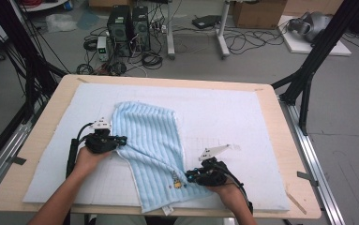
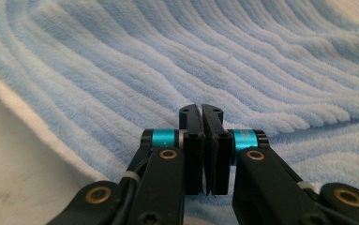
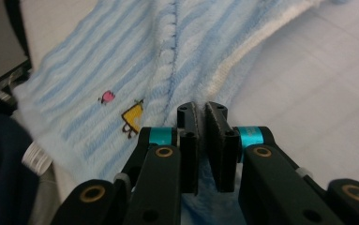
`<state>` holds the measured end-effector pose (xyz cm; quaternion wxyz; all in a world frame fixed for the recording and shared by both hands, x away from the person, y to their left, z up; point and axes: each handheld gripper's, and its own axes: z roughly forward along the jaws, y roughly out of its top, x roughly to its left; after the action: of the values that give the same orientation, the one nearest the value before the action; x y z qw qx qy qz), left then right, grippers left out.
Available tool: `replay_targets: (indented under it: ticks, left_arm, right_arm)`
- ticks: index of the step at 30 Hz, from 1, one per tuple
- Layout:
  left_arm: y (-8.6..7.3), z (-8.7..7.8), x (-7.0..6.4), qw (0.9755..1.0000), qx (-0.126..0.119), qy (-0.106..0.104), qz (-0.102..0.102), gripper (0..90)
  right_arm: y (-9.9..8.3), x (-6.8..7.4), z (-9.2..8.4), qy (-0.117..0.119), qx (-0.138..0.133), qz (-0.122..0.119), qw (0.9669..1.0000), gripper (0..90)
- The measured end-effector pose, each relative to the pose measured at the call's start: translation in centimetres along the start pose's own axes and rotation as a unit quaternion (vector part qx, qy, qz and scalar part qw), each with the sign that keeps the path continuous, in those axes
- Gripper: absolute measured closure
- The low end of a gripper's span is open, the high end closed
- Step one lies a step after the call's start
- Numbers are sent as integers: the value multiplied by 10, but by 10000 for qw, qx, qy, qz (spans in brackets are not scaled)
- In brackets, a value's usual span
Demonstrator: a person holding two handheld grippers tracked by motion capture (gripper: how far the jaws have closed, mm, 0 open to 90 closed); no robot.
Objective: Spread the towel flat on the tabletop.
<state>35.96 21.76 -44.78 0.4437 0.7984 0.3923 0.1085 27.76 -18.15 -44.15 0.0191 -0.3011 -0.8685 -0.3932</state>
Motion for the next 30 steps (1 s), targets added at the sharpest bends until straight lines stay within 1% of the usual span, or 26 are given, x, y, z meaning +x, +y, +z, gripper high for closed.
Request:
replay_targets:
  ticks: [1, 2, 3, 4, 5, 6, 7, 9, 10, 12, 13, 15, 16, 17, 18, 19, 20, 21, 23, 24, 25, 26, 27, 28, 29, 30]
  left_arm:
    - [-1, -1, 1, 10000, -1, -9, 4, 863]
    - [-2, -3, 3, 10000, -65, -43, -50, 849]
    - [-2, -4, 4, 10000, -73, -14, -57, 802]
    - [-3, -6, 7, 9998, -136, 61, -113, 741]
    - [-4, -7, 8, 9995, -203, 109, -196, 623]
    - [-5, -10, 11, 9990, -297, 150, -285, 577]
    - [-5, -11, 13, 9985, -373, 169, -359, 521]
    - [-6, -14, 17, 9972, -510, 192, -519, 427]
    - [-6, -15, 18, 9964, -596, 204, -565, 394]
    - [-5, -17, 19, 9954, -743, 199, -576, 373]
    - [-5, -17, 19, 9952, -772, 196, -563, 360]
    - [-5, -19, 20, 9942, -872, 115, -619, 338]
    - [-5, -19, 20, 9939, -913, 81, -605, 338]
    - [-5, -21, 20, 9940, -925, 54, -588, 338]
    - [-5, -22, 21, 9935, -982, 16, -575, 336]
    - [-4, -23, 21, 9931, -1025, -2, -572, 332]
    - [-4, -25, 21, 9929, -1046, -12, -565, 329]
    - [-4, -26, 22, 9925, -1089, -25, -560, 327]
    - [-5, -29, 23, 9922, -1127, -40, -531, 326]
    - [-5, -30, 24, 9921, -1137, -41, -533, 326]
    - [-5, -31, 24, 9919, -1147, -41, -542, 326]
    - [-6, -31, 25, 9919, -1143, -45, -548, 326]
    - [-6, -32, 25, 9920, -1140, -40, -550, 326]
    - [-6, -32, 26, 9920, -1137, -62, -550, 327]
    - [-6, -32, 26, 9920, -1134, -63, -555, 327]
    - [-6, -32, 25, 9924, -1106, -65, -542, 328]
  right_arm:
    - [3, 2, 0, 57, -42, -25, 10000, 784]
    - [5, 2, 0, 84, -113, -45, 9999, 740]
    - [10, 1, -1, 75, -260, -9, 9996, 696]
    - [14, -1, -2, 70, -372, -11, 9993, 657]
    - [20, -6, -3, -54, -550, 32, 9985, 594]
    - [25, -9, -4, -162, -643, 83, 9978, 583]
    - [32, -17, -4, -325, -800, 132, 9962, 555]
    - [41, -29, -2, -633, -991, 302, 9926, 500]
    - [46, -36, 0, -794, -1030, 314, 9910, 497]
    - [58, -47, 4, -1107, -1166, 218, 9867, 484]
    - [65, -55, 6, -1165, -1257, 262, 9848, 476]
    - [76, -67, 10, -1116, -1319, 393, 9842, 504]
    - [84, -73, 13, -1144, -1295, 404, 9841, 507]
    - [91, -78, 16, -1239, -1250, 319, 9839, 531]
    - [99, -83, 20, -1288, -1205, 292, 9839, 539]
    - [107, -90, 24, -1389, -1132, 256, 9835, 541]
    - [114, -96, 28, -1421, -1060, 245, 9839, 541]
    - [120, -100, 31, -1455, -1010, 258, 9839, 542]
    - [133, -108, 39, -1565, -914, 180, 9833, 550]
    - [138, -111, 42, -1612, -910, 136, 9826, 550]
    - [145, -115, 47, -1681, -815, 114, 9823, 537]
    - [149, -118, 50, -1713, -756, 126, 9822, 531]
    - [152, -121, 54, -1721, -780, 127, 9819, 524]
    - [155, -124, 58, -1703, -739, 223, 9824, 509]
    - [157, -126, 63, -1704, -685, 249, 9827, 509]
    - [159, -127, 68, -1704, -616, 225, 9832, 509]
